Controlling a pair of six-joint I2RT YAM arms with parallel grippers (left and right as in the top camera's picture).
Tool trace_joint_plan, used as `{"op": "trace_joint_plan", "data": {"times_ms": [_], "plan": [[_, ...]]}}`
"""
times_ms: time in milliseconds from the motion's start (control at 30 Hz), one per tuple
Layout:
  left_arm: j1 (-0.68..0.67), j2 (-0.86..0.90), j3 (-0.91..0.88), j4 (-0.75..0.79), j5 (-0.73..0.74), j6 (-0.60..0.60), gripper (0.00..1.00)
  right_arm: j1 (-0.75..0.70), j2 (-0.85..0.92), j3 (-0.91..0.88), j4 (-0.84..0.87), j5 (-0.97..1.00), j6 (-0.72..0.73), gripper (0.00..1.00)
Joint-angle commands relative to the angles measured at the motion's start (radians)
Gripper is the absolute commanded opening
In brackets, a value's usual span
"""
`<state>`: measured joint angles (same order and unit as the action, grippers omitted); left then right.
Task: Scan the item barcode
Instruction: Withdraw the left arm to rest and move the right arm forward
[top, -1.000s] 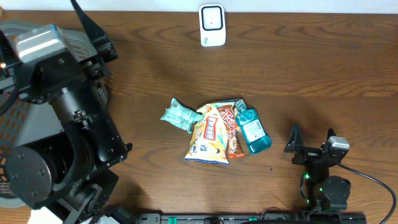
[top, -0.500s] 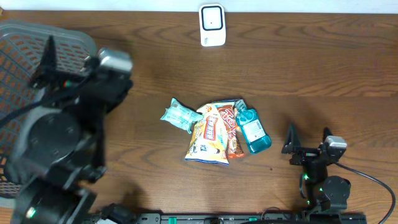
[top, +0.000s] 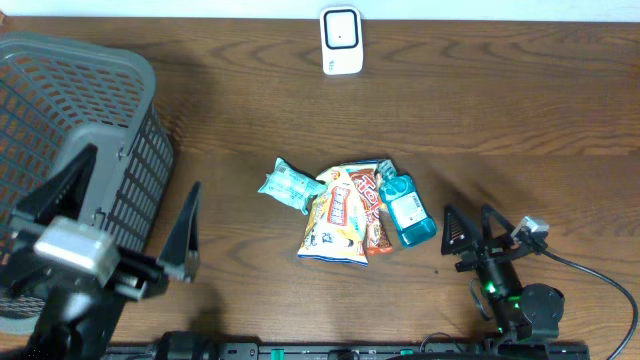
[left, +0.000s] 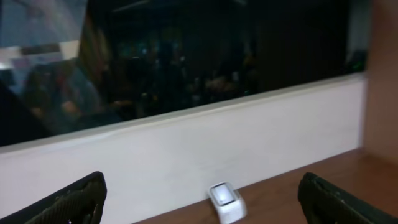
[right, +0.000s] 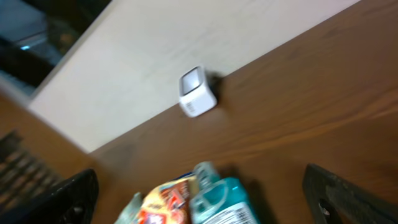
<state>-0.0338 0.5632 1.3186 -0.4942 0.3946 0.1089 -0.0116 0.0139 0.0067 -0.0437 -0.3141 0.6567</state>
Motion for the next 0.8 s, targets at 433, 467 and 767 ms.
{"op": "trace_joint_plan", "data": {"times_ms": [433,467,767], "plan": [[0.056,-0.31,-0.06,0.006,0.331,-0.152,0.98,0.006,-0.001,-0.001,0.01,-0.431,0.193,0.99],[0.05,-0.327,-0.071,0.01,0.331,-0.152,0.98,0.006,-0.001,-0.001,0.009,-0.439,0.197,0.99],[-0.001,-0.414,-0.139,0.029,0.322,-0.147,0.98,0.006,-0.001,-0.001,-0.013,-0.504,0.2,0.99]]}}
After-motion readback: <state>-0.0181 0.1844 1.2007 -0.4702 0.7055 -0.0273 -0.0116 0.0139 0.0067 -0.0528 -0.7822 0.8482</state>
